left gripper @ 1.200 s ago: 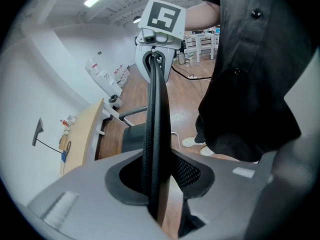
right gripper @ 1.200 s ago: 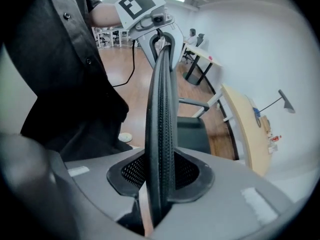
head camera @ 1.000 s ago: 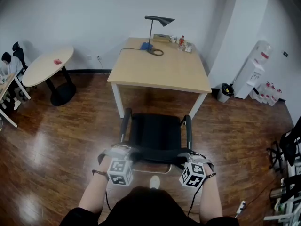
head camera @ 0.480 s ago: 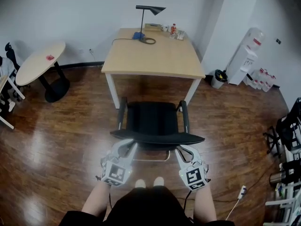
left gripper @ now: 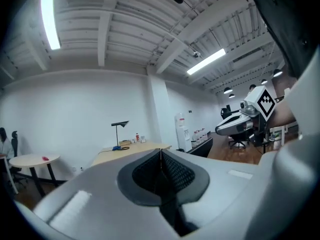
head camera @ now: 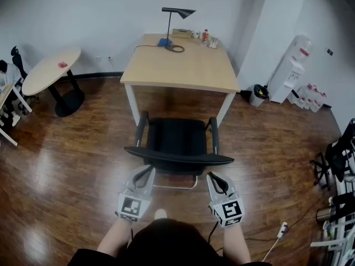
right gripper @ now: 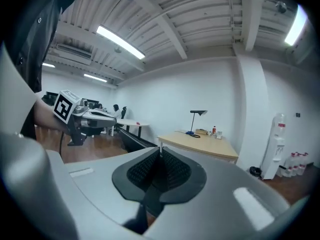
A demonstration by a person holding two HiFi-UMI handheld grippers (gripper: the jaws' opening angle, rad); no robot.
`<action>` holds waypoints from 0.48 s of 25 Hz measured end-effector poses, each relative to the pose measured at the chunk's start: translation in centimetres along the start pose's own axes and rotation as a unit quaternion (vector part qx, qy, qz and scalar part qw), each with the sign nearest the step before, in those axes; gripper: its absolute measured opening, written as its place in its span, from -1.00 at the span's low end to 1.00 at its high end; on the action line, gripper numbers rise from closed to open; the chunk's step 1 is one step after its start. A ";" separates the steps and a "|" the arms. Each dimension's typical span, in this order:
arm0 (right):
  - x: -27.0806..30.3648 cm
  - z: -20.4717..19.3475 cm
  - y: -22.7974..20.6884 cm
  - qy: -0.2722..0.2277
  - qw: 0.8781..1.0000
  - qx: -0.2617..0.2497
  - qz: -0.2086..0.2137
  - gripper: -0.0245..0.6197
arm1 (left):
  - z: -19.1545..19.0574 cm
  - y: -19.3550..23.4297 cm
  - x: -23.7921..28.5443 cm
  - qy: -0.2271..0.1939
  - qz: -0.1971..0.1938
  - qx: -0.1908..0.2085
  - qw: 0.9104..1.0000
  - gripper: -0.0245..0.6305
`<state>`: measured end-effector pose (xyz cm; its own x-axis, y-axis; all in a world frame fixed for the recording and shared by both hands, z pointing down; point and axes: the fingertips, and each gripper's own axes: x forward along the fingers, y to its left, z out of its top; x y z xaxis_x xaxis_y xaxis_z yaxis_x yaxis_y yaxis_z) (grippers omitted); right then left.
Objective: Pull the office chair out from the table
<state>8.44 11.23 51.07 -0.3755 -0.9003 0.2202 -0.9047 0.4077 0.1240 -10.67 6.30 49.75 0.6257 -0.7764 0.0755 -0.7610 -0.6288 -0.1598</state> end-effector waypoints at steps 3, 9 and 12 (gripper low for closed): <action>-2.6 0.1 -1.1 -0.016 1.000 0.008 -0.012 -0.84 | 0.9 -1.5 -0.9 -0.012 0.015 -0.016 1.000 -0.91; -7.6 -1.0 -3.2 -0.031 0.998 0.046 -0.022 -0.87 | 1.5 -4.8 -2.8 -0.017 0.031 -0.040 0.999 -0.91; -10.3 -1.2 -4.1 -0.050 0.995 0.087 -0.022 -0.88 | 2.2 -5.9 -4.6 -0.024 0.051 -0.043 0.998 -0.91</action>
<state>16.24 19.00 49.48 -0.3449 -0.9311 0.1189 -0.9386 0.3427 -0.0392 -8.67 13.70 48.22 0.5506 -0.8346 0.0164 -0.8314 -0.5501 -0.0790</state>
